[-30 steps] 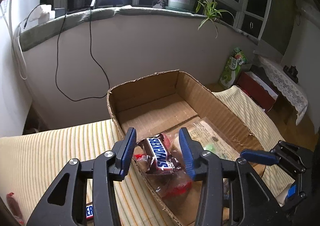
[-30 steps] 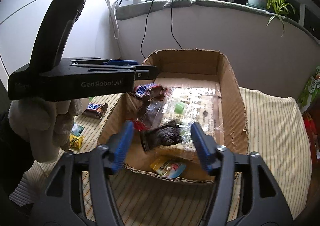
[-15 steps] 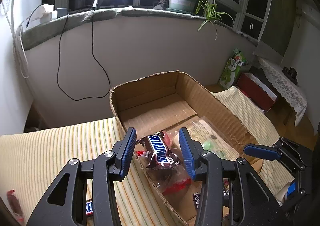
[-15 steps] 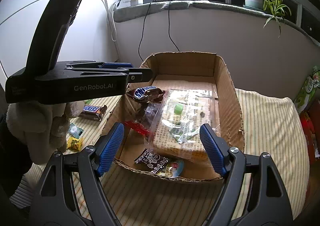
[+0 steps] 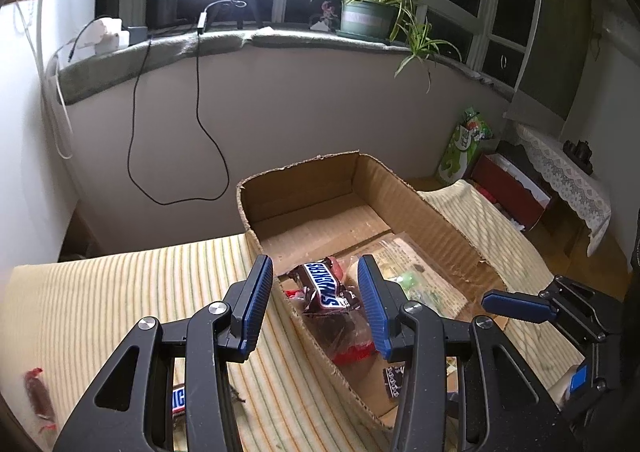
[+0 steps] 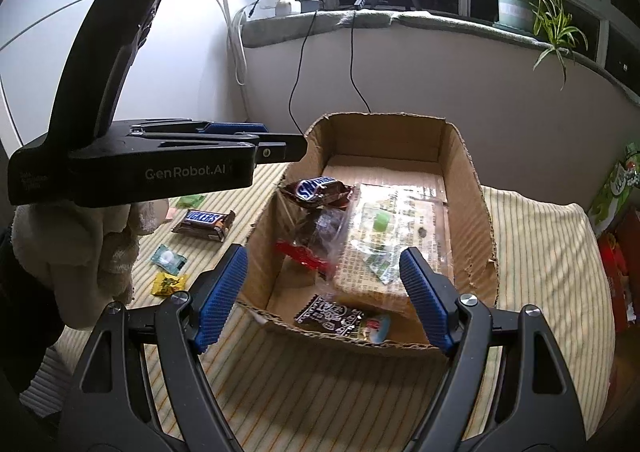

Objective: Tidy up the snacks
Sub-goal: 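Move both tools back to the remaining snacks on the bed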

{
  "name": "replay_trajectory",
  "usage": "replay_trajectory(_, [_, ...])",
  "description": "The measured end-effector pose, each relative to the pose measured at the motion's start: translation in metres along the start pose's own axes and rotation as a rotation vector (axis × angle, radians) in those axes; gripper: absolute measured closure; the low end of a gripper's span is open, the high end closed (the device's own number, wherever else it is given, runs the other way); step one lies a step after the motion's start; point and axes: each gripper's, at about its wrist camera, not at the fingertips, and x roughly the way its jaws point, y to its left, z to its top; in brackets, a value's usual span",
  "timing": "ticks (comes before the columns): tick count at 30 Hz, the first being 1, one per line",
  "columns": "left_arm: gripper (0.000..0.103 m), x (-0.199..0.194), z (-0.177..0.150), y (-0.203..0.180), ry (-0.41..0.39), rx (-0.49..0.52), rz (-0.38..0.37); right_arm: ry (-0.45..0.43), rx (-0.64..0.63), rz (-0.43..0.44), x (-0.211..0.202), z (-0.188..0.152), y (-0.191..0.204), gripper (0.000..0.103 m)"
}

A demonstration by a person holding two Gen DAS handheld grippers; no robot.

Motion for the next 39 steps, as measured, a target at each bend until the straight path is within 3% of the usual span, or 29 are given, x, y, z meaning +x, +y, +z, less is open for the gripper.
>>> replay_trajectory(25, [0.060,-0.053,-0.022,0.026,-0.055,-0.047,0.046,-0.011,-0.075,0.044,-0.014,-0.001,0.057,0.022])
replay_trajectory(39, [0.060,-0.102,-0.067,0.105,-0.062,-0.173,0.176,0.050,-0.134,0.121,0.008,-0.013,0.101,0.022])
